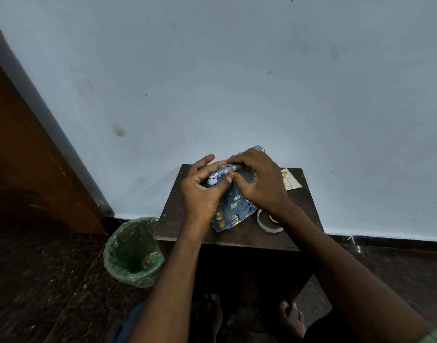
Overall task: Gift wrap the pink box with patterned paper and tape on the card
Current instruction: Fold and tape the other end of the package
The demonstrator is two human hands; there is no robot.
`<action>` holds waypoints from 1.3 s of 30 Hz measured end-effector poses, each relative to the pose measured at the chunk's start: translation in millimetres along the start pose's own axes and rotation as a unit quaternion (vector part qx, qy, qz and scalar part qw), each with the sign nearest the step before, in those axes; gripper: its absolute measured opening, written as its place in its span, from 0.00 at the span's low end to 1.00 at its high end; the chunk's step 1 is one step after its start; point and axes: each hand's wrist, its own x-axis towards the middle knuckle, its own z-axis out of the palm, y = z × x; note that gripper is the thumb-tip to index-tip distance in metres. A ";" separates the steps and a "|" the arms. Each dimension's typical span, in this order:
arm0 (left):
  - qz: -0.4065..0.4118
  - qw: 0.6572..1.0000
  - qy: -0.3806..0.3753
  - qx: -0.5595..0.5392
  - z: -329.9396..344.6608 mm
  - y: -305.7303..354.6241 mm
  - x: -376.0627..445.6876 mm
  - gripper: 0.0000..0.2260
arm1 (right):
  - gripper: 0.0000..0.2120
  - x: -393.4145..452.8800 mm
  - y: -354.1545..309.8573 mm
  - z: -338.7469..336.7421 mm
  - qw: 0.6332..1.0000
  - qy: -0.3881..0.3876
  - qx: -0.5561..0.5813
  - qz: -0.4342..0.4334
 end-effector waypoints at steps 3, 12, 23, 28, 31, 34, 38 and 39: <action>-0.004 1.000 -0.004 -0.004 -2.0 -2.7 1.1 0.17 | 0.13 5.7 -7.2 -6.4 0.995 -0.014 0.076 0.060; 0.038 0.998 0.002 0.046 -5.1 -1.0 -0.2 0.23 | 0.03 15.7 -18.2 -5.1 0.990 -0.031 0.105 0.094; 0.049 0.998 0.005 0.049 -4.6 -3.3 1.3 0.22 | 0.03 18.2 -18.0 0.4 0.981 -0.032 0.159 0.109; 0.021 0.999 -0.002 0.029 -5.2 -4.7 2.7 0.20 | 0.04 19.3 -16.1 -2.1 0.969 -0.060 0.193 0.141; 0.024 0.998 0.006 0.050 -8.2 -4.0 1.5 0.17 | 0.04 22.4 -13.1 -7.9 0.968 -0.078 0.187 0.146; 0.051 0.995 0.018 0.089 -13.1 -3.1 2.2 0.15 | 0.03 21.7 -14.6 -11.3 0.969 -0.088 0.182 0.141; 0.073 0.991 0.017 0.106 -18.8 -3.9 6.5 0.10 | 0.03 21.2 -14.0 -11.3 0.970 -0.092 0.182 0.131; 0.073 0.992 0.017 0.103 -19.0 -3.9 6.8 0.10 | 0.03 21.5 -13.3 -11.0 0.970 -0.094 0.183 0.131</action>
